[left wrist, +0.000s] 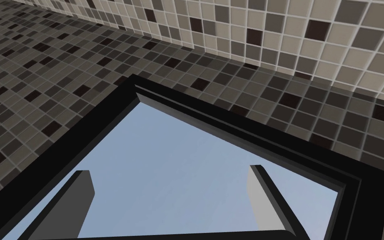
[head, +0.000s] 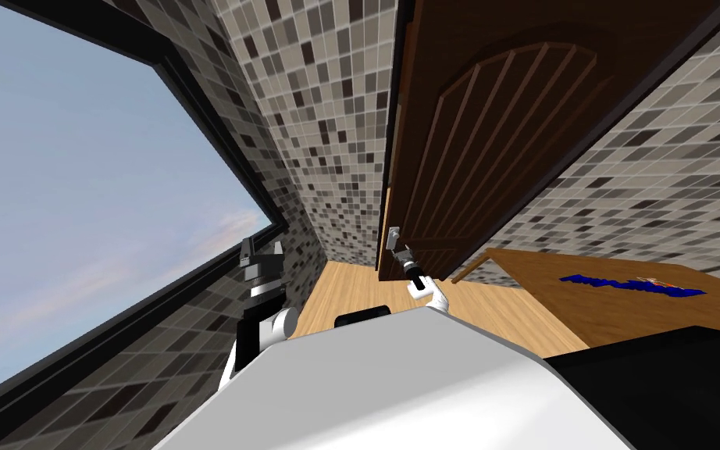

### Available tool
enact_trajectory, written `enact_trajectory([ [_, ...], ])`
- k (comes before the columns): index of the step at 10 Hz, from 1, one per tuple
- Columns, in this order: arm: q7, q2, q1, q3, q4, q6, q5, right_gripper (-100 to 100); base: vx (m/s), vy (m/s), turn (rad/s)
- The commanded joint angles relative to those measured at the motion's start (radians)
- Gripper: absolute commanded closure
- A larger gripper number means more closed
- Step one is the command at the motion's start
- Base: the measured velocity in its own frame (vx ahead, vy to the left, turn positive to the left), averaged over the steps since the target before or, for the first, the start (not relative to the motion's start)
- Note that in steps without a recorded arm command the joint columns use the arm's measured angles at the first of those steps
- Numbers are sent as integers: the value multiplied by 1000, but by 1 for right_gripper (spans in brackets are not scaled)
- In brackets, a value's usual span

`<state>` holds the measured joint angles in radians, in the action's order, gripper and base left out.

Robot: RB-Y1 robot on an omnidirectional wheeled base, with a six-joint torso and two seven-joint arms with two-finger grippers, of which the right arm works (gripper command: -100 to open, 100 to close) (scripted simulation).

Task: Pull the door open

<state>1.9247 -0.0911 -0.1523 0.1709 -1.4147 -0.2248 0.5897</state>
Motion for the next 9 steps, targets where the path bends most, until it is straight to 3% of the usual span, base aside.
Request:
enact_trajectory([
  [1,45,15,-3,3,-7,-22,-20,-100,-21,6,-99],
  [7,184,66,-11,13,-27,-96,-88,-100,-22,7,-98],
  [8,171,62,-10,11,-27,-88,-82,-100,-7,3,-12],
  [9,186,28,-5,34,-8,-97,-101,-100,116,45,156],
])
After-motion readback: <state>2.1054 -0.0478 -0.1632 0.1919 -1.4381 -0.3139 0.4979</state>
